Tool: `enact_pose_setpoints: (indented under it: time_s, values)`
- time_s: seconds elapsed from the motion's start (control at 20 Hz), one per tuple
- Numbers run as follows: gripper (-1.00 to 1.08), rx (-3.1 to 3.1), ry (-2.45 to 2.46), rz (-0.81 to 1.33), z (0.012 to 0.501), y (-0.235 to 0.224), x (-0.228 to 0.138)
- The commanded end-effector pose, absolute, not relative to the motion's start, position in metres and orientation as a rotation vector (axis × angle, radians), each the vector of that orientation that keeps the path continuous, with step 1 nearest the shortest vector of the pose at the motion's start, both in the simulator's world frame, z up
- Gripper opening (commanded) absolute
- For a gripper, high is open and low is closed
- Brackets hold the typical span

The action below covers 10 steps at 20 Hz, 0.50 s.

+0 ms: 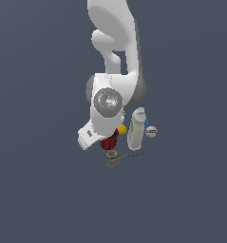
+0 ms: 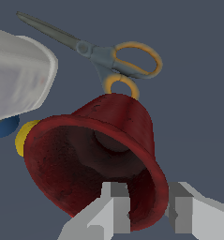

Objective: Pick up a designated object from a clutter of objects.

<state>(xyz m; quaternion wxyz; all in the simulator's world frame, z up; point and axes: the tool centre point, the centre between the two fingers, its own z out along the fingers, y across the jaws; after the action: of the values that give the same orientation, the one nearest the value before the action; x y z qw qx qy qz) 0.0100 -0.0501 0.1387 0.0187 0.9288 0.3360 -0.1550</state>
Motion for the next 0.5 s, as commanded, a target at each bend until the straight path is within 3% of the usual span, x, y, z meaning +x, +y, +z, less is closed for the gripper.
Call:
enact_pose_setpoints:
  time_s: [0.0,0.45]
  values:
    - [-1.00,2.884,1.041,-0.476,0.161,-0.065,0.011]
    - [-1.00,2.885,1.041,-0.476,0.251,-0.129,0.014]
